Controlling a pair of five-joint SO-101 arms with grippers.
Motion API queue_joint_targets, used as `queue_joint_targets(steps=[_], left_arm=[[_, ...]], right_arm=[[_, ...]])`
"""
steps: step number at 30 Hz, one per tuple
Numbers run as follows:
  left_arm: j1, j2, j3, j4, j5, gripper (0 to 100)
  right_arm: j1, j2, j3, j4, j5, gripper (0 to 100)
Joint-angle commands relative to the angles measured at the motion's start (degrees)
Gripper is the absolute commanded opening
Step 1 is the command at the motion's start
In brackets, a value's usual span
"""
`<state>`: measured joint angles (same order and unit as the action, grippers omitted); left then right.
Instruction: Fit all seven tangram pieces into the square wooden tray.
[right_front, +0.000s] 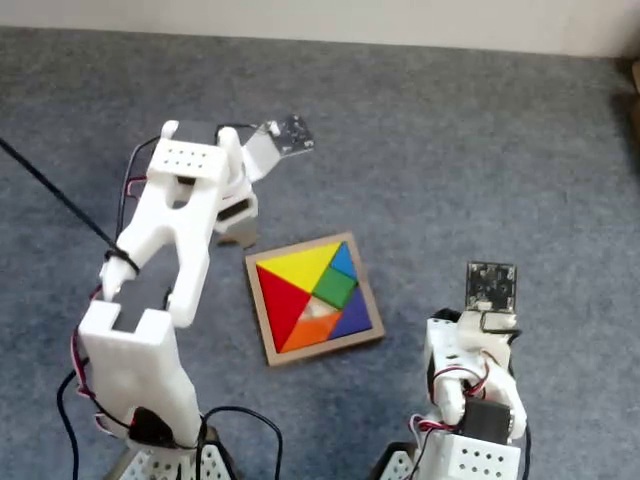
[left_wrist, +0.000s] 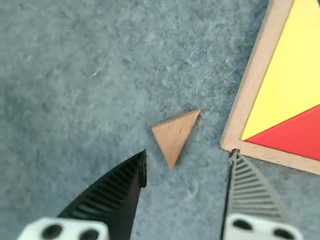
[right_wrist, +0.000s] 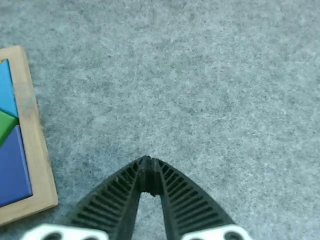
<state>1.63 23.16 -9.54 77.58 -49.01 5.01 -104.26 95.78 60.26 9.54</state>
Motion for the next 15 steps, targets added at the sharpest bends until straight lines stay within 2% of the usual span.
queue_joint_targets(steps=[1, 10, 15], left_arm=[[-2.07, 1.98, -5.41, 0.00, -1.23, 26], [-4.97, 12.62, -12.70, 0.35, -1.32, 26], [-4.35, 14.02, -13.58, 0.18, -1.32, 22]], right_arm=[[0.66, -0.40, 8.13, -1.01, -0.26, 0.5], [0.66, -0.40, 8.13, -0.92, -0.26, 0.5], [0.66, -0.40, 8.13, -0.92, -0.26, 0.5]])
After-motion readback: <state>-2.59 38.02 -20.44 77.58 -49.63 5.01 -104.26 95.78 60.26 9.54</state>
